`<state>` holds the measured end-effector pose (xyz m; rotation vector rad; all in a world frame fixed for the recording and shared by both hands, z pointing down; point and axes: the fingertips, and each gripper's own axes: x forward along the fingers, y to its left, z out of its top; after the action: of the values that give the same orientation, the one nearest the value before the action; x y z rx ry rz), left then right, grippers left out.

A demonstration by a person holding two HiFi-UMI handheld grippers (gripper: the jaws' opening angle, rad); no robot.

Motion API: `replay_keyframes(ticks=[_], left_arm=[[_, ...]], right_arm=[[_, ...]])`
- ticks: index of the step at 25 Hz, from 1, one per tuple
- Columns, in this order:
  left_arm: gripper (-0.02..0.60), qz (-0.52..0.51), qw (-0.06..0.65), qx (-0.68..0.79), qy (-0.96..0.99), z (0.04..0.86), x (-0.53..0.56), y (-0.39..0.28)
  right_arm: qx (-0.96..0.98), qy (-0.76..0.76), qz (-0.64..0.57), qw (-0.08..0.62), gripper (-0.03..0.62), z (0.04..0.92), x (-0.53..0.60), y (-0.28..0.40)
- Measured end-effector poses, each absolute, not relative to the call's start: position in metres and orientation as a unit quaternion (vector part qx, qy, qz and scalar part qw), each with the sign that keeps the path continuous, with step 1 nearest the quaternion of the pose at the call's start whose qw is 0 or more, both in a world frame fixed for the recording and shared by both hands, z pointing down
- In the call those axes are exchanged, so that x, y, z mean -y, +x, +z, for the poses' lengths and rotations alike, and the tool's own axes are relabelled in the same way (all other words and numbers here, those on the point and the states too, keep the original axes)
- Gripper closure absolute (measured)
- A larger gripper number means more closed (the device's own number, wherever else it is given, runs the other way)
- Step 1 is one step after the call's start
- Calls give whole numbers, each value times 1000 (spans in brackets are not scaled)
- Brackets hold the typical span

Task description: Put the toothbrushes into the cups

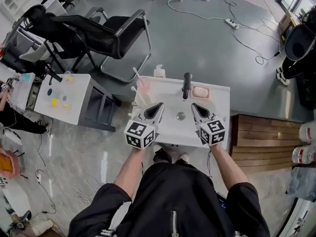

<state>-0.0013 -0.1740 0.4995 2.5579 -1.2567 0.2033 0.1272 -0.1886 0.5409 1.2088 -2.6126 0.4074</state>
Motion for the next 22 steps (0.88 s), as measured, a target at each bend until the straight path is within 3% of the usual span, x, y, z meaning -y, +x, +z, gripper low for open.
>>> replay_keyframes(ticks=[11,22], left_arm=[[580,83,147,363,916,505,163,111],[580,100,167,344,918,530,139,148]], right_arm=[[852,483,167,111,589,551,150,243],[811,526,219,132,589,605,116,308]])
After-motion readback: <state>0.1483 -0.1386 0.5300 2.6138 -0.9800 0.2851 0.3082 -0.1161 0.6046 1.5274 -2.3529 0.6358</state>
